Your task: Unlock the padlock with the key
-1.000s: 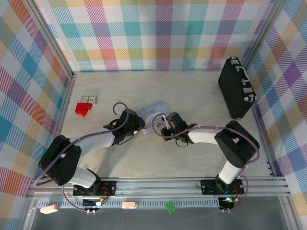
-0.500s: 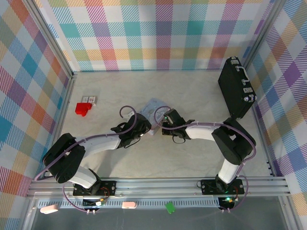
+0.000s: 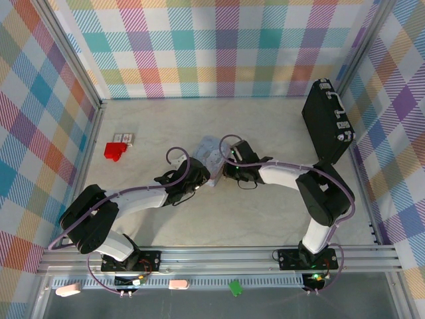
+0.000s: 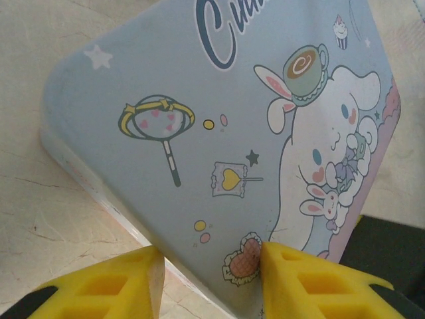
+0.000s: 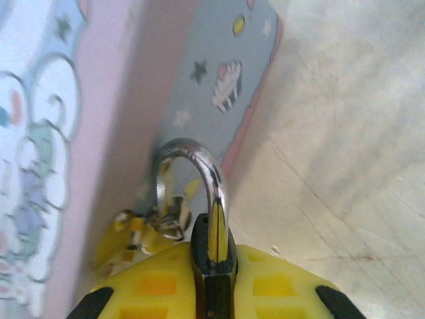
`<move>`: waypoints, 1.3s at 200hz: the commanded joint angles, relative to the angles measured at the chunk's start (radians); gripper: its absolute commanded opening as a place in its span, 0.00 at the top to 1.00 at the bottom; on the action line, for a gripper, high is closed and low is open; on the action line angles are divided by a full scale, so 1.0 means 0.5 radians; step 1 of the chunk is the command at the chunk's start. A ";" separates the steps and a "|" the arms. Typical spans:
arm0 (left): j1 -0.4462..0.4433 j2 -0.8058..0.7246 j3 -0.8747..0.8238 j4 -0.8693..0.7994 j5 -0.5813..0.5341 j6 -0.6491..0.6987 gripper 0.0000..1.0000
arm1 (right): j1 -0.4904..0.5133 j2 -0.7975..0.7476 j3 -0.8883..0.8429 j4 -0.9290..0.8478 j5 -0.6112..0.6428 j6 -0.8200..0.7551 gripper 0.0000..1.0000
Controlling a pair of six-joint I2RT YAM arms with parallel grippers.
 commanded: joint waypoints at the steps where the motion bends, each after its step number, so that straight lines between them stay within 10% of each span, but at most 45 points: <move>1: -0.045 0.128 -0.085 -0.359 0.086 0.011 0.60 | -0.045 0.039 0.102 0.014 -0.181 -0.003 1.00; 96: -0.044 0.110 -0.086 -0.386 0.061 0.005 0.60 | -0.299 -0.030 -0.096 0.456 -0.596 -0.143 1.00; 177: -0.032 0.148 -0.020 -0.415 0.050 0.055 0.60 | -0.427 -0.156 -0.124 0.159 -0.546 -0.359 1.00; 260: 0.334 0.273 0.182 -0.295 0.168 0.852 0.59 | -0.527 -0.392 -0.145 -0.356 -0.495 -0.802 1.00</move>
